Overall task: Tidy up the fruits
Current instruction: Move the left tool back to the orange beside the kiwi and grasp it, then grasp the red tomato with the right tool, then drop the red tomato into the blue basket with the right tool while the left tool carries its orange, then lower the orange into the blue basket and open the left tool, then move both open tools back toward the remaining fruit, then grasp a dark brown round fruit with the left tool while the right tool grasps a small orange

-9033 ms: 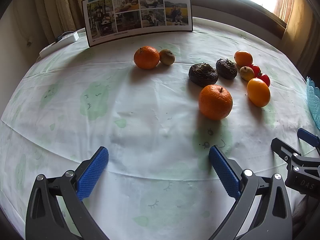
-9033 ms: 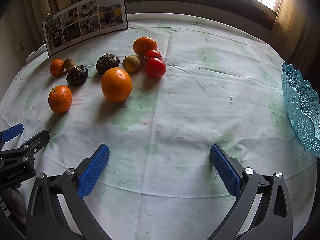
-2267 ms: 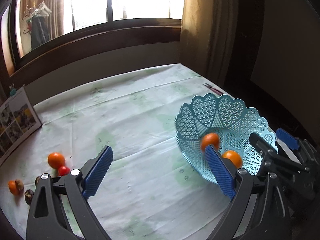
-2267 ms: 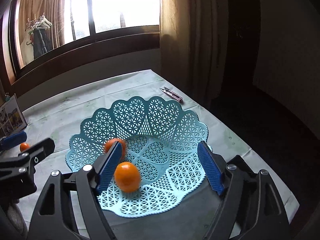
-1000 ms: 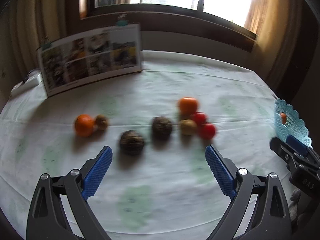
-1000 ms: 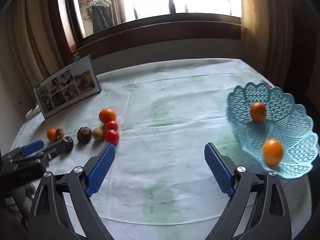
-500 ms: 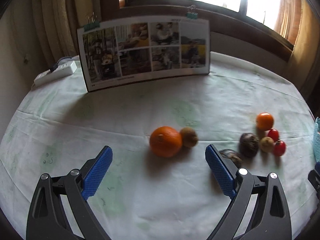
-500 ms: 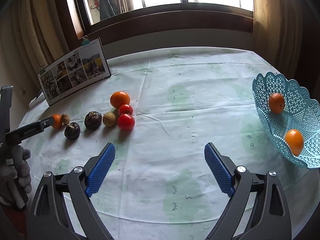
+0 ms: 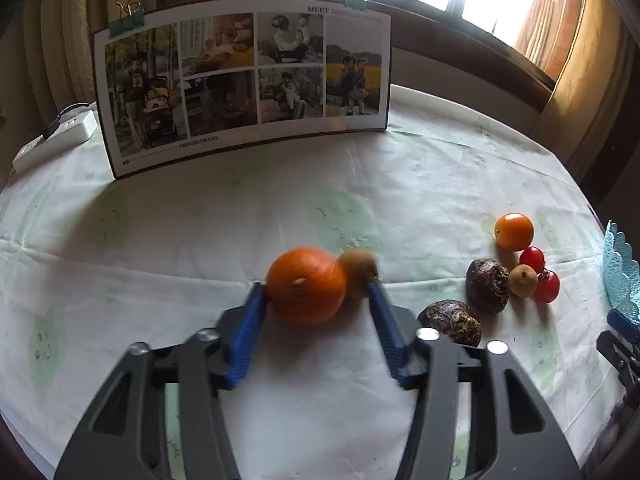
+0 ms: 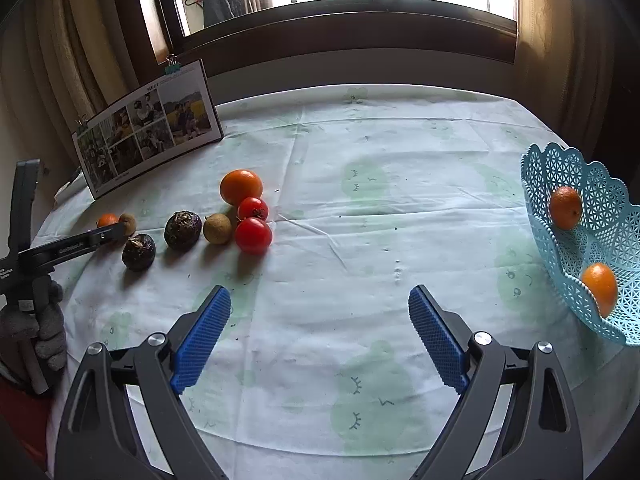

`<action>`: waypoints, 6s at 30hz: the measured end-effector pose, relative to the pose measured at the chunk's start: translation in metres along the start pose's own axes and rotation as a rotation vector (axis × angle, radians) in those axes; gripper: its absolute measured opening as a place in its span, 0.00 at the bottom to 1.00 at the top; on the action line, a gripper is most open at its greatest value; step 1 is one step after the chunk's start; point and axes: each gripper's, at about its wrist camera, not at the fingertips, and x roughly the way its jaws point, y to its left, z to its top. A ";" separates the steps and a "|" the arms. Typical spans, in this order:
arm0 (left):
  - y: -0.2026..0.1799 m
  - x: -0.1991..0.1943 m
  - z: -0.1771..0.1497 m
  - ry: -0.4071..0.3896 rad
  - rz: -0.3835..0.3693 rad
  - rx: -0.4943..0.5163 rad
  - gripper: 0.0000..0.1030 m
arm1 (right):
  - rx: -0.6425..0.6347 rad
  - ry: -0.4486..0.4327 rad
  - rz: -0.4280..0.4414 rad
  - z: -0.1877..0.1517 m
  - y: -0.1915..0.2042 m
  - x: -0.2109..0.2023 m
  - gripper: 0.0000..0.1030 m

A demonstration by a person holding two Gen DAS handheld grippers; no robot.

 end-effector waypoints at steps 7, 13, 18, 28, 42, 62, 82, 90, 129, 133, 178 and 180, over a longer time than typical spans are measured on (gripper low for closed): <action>-0.007 -0.020 -0.004 -0.058 0.008 0.007 0.37 | -0.008 0.012 0.028 0.008 0.006 0.007 0.89; -0.017 -0.039 -0.002 -0.134 0.028 0.039 0.37 | -0.045 0.020 0.047 0.023 0.021 0.025 0.84; -0.011 -0.033 -0.003 -0.113 0.037 0.027 0.38 | -0.052 0.058 0.098 0.035 0.031 0.047 0.65; 0.002 -0.018 -0.003 -0.072 0.012 -0.026 0.63 | -0.056 0.108 0.159 0.038 0.036 0.071 0.29; -0.007 -0.004 -0.004 -0.013 0.008 0.019 0.43 | -0.037 0.009 0.140 0.042 0.022 0.032 0.29; -0.068 -0.049 -0.005 -0.096 -0.035 0.104 0.39 | 0.185 -0.157 -0.061 0.028 -0.099 -0.049 0.29; -0.189 -0.061 -0.014 -0.084 -0.182 0.251 0.39 | 0.382 -0.246 -0.234 -0.015 -0.202 -0.091 0.48; -0.261 -0.050 -0.013 -0.047 -0.321 0.311 0.39 | 0.398 -0.308 -0.357 -0.028 -0.212 -0.098 0.50; -0.309 -0.037 -0.005 -0.111 -0.320 0.309 0.89 | 0.376 -0.436 -0.464 -0.040 -0.200 -0.104 0.69; -0.284 -0.046 -0.006 -0.136 -0.252 0.297 0.89 | 0.342 -0.428 -0.458 -0.031 -0.189 -0.104 0.69; -0.078 0.001 -0.019 0.034 -0.025 0.011 0.43 | 0.013 -0.133 -0.042 0.015 -0.012 -0.013 0.79; -0.079 -0.003 -0.020 0.023 -0.035 0.018 0.43 | 0.014 -0.121 -0.013 0.019 -0.009 -0.010 0.79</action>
